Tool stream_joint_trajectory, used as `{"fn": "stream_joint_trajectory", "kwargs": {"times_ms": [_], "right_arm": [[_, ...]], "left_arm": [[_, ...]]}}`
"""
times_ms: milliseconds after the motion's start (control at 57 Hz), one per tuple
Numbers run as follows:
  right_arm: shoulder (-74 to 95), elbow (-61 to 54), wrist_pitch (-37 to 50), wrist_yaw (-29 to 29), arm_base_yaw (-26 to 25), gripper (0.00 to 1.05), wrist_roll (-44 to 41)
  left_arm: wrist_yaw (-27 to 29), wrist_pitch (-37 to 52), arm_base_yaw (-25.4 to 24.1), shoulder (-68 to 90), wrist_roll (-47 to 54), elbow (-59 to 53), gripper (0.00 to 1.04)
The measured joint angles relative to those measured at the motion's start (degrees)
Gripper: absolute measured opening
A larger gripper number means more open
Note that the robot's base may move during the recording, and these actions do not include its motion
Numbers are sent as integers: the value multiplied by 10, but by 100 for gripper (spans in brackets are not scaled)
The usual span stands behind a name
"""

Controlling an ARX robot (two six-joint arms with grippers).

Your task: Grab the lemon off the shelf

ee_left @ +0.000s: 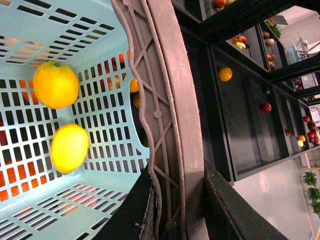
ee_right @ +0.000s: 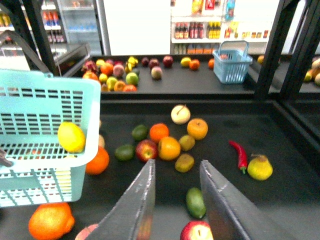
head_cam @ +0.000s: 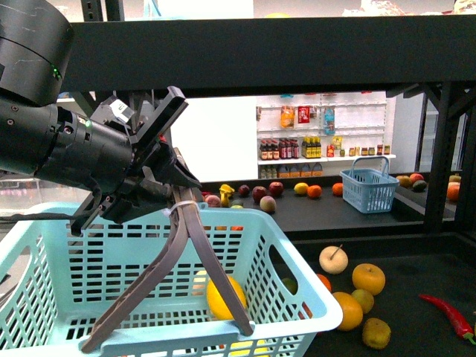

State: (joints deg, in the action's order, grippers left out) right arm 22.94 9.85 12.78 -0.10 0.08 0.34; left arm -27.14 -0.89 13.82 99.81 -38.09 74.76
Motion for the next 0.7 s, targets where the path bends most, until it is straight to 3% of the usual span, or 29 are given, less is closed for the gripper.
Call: {"fn": "stream_joint_trajectory", "kwargs": {"times_ms": [105,702], "right_arm": [[-26,-20,-2,0,0,5,-1],[-124,-77,-46,1,0,7,-1]], "left_arm": [[-3,0,0,0,1,0,21],[-1,0,0,0,1,0,21]]}}
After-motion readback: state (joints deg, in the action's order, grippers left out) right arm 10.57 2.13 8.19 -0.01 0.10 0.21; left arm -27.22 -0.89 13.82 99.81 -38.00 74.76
